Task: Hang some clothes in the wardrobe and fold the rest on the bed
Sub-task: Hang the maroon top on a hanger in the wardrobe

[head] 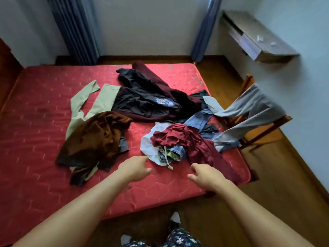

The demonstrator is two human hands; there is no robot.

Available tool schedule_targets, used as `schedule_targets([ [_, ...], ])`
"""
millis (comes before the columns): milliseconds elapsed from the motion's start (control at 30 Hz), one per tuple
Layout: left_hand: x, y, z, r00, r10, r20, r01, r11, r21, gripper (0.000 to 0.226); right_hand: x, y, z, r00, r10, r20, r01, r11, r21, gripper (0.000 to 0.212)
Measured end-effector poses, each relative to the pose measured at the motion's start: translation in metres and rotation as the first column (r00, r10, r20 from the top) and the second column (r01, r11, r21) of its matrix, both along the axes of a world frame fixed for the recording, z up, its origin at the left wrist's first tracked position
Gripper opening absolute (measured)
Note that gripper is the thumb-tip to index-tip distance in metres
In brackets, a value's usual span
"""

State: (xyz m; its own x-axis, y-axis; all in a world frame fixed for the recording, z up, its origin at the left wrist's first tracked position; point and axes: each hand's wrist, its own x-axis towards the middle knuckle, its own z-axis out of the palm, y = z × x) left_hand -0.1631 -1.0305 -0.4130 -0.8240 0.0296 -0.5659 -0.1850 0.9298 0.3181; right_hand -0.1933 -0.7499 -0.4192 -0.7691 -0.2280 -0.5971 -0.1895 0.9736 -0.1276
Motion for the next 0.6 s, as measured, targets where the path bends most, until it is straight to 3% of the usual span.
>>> schedule_targets([
  [233,-0.068,0.072,-0.024,0.986,-0.163,0.032,0.163,0.987,-0.002,0.045,-0.023,0.078,-0.031,0.975,-0.207,0.085,0.206,0.978,0.019,0.046],
  [600,-0.189,0.17,-0.107,0.986,-0.105,0.126,0.118,0.988,-0.096,0.04,-0.17,0.19,-0.125,0.95,-0.24,0.2,0.235,0.971,0.048,0.037],
])
